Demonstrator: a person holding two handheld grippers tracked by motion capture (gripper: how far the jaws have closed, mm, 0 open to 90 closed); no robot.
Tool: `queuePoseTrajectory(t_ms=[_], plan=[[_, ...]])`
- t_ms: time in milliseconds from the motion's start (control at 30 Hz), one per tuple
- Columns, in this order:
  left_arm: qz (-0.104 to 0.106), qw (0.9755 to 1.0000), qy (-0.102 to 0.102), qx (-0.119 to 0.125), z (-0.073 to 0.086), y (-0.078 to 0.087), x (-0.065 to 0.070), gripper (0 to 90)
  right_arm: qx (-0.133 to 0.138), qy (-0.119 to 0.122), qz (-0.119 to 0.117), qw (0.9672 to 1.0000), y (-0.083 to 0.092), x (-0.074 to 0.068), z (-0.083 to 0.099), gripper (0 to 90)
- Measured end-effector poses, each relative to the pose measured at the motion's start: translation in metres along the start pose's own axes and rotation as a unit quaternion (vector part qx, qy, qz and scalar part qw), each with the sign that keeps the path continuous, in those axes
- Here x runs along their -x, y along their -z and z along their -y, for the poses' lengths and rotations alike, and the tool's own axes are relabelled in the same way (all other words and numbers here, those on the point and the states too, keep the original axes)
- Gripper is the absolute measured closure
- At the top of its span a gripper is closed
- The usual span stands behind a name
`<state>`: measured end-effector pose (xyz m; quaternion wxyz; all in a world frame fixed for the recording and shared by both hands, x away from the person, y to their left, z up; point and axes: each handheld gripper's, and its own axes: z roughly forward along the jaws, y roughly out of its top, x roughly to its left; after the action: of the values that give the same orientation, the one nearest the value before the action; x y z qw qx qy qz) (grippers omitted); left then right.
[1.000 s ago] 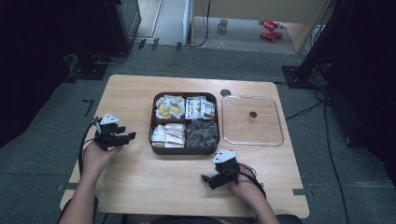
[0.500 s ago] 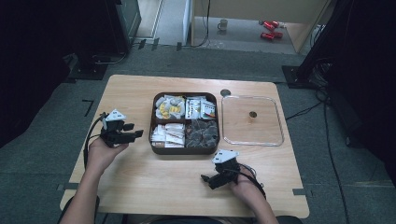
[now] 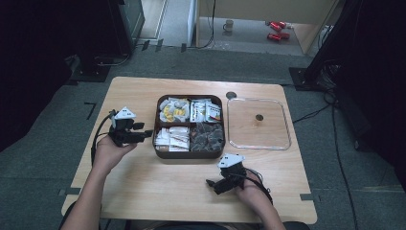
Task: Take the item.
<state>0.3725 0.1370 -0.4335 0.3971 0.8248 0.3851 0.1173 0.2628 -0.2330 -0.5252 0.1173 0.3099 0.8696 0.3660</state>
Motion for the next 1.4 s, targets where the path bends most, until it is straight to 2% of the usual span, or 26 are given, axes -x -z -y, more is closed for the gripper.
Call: queuePoseTrajectory(t_ms=[333,467,833,900,1200,1333,1400], plan=[[0.017,0.9997,-0.02,0.0,-0.011,-0.007,0.013,46.4,0.0,-0.001,0.0,1.0,0.0,0.0,0.0,0.0],[0.028,0.9994,-0.022,0.0,-0.016,-0.013,0.017,48.4,0.0,-0.001,0.0,1.0,0.0,0.0,0.0,0.0],[0.04,0.9984,-0.039,-0.008,-0.018,-0.035,0.027,48.6,0.0,-0.001,0.0,1.0,0.0,0.0,0.0,0.0],[0.034,0.9984,-0.045,-0.006,-0.018,-0.038,0.028,48.5,0.0,-0.001,0.0,1.0,0.0,0.0,0.0,0.0],[0.034,0.9974,-0.061,-0.017,-0.019,-0.053,0.031,47.8,0.001,-0.001,0.0,1.0,0.0,0.0,0.0,0.0],[0.017,0.9964,-0.082,-0.007,-0.019,-0.058,0.033,46.7,0.001,-0.001,0.001,1.0,0.0,0.0,0.0,0.0],[0.014,0.9962,-0.086,-0.006,-0.019,-0.059,0.033,48.1,0.001,-0.001,0.001,1.0,0.0,0.0,0.0,0.0]])
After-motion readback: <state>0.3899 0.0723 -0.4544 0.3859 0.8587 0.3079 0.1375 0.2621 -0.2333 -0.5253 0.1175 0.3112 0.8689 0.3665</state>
